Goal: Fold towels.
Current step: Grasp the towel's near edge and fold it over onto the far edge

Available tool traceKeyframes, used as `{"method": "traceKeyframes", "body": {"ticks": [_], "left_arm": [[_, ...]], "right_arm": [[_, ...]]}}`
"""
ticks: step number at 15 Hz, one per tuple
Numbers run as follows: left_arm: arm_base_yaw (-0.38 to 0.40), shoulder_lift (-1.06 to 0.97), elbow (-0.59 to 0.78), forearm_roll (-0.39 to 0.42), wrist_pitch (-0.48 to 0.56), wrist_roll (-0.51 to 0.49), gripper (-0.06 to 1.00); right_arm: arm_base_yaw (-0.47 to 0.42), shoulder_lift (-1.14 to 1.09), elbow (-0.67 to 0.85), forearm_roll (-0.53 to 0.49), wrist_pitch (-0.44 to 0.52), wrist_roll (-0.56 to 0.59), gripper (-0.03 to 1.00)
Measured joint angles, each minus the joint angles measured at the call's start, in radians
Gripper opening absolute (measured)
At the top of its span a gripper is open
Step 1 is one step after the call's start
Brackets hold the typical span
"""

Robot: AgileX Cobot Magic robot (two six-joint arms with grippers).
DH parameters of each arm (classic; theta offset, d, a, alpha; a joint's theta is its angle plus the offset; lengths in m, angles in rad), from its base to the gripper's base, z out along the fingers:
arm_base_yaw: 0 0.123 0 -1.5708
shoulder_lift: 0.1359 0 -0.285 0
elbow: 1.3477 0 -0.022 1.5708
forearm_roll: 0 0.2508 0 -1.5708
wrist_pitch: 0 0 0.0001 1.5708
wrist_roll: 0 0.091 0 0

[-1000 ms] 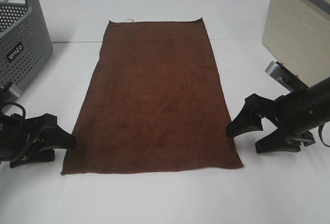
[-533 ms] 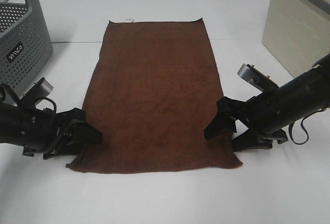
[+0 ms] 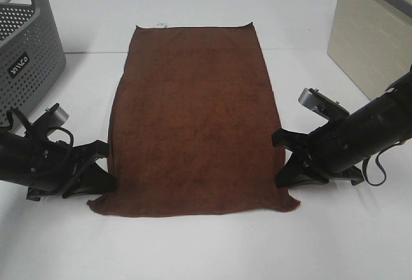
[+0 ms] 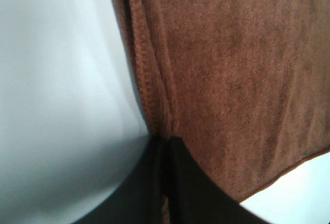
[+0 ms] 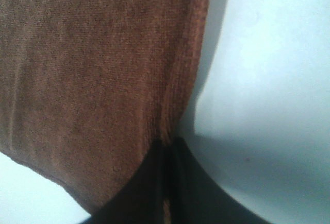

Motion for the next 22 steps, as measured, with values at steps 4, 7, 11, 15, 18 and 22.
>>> {"method": "traceKeyframes", "body": {"ticks": [4, 7, 11, 15, 18, 22], "left_arm": [[0.0, -0.077, 0.054, 0.055, -0.015, -0.038, 0.0], [0.0, -0.139, 0.135, 0.062, -0.015, -0.042, 0.0], [0.0, -0.186, 0.269, 0.062, -0.008, -0.027, 0.0], [0.0, -0.229, 0.33, 0.064, -0.002, -0.022, 0.0], [0.0, -0.229, 0.301, 0.053, 0.016, -0.033, 0.0], [0.0, -0.229, 0.165, 0.033, -0.011, -0.102, 0.0]], "right_arm": [[0.0, -0.043, 0.033, -0.062, 0.032, 0.062, 0.0], [0.0, -0.114, 0.117, -0.069, 0.036, 0.074, 0.0], [0.0, -0.201, 0.262, -0.061, 0.036, 0.068, 0.0], [0.0, -0.254, 0.335, -0.043, 0.037, 0.049, 0.0], [0.0, -0.258, 0.288, -0.035, 0.044, 0.032, 0.0], [0.0, -0.258, 0.108, -0.067, 0.059, 0.051, 0.0]]}}
